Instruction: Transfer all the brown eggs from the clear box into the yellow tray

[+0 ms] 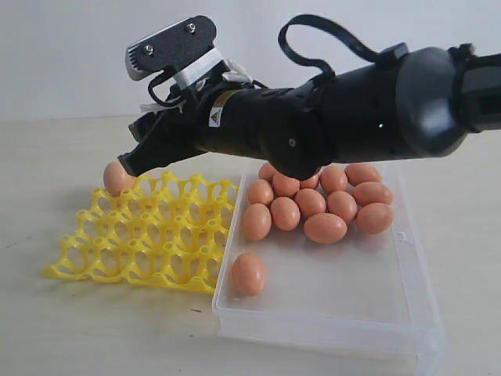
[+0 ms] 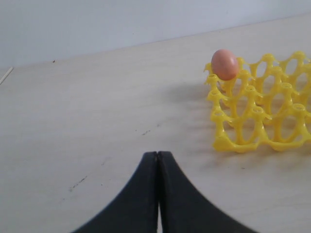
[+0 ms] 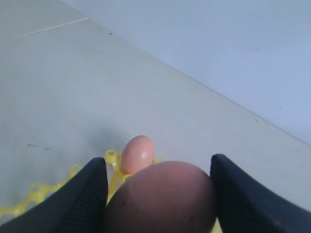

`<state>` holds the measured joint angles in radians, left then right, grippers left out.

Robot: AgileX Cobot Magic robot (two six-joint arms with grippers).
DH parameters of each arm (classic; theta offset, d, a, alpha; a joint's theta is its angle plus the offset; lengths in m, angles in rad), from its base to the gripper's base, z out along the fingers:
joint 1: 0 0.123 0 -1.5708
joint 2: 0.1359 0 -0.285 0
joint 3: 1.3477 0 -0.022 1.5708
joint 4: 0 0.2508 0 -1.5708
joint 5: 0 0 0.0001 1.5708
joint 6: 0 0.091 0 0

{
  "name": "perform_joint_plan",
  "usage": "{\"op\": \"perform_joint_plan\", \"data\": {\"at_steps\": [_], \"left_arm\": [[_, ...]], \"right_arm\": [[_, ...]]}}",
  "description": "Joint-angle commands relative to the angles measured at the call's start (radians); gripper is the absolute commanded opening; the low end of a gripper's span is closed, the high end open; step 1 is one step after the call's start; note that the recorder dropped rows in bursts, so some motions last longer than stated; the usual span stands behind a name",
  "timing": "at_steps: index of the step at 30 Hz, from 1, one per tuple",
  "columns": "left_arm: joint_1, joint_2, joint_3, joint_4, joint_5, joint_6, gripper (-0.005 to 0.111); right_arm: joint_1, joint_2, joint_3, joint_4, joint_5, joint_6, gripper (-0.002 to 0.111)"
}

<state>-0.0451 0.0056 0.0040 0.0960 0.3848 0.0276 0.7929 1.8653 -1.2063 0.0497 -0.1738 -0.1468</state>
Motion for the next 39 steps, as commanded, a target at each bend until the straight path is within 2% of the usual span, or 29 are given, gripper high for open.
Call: {"op": "perform_joint_plan", "data": {"at_steps": [1, 13, 19, 25, 28, 35, 39], "left_arm": [[-0.005, -0.006, -0.004, -0.001, -0.006, -0.005, 0.0], [-0.005, -0.006, -0.004, -0.001, -0.006, -0.005, 0.0], [-0.005, -0.006, -0.004, -0.001, -0.006, -0.005, 0.0], [-0.005, -0.006, -0.004, -0.001, -0.006, -0.005, 0.0], [-0.005, -0.006, -0.004, -0.001, -0.006, -0.005, 0.0], [-0.005, -0.006, -0.004, -0.001, -0.006, -0.005, 0.0], [-0.005, -0.006, -0.004, -0.001, -0.006, -0.005, 0.0]], "right_arm": [[0.001, 0.069, 0.002, 0.0, -0.13, 0.026, 0.0], [0.004, 0.157, 0.0, -0.112, -0.26, 0.182, 0.0], [0.01, 0.157, 0.0, -0.157, -0.265, 0.28, 0.0], [0.045, 0.137, 0.0, -0.393, -0.263, 0.56, 0.0], [0.075, 0.104, 0.0, -0.508, -0.263, 0.639, 0.0], [0.165, -0.003, 0.002, -0.557, -0.168, 0.664, 0.0], [0.173, -0.062, 0.004, -0.565, -0.085, 0.663, 0.0]]}}
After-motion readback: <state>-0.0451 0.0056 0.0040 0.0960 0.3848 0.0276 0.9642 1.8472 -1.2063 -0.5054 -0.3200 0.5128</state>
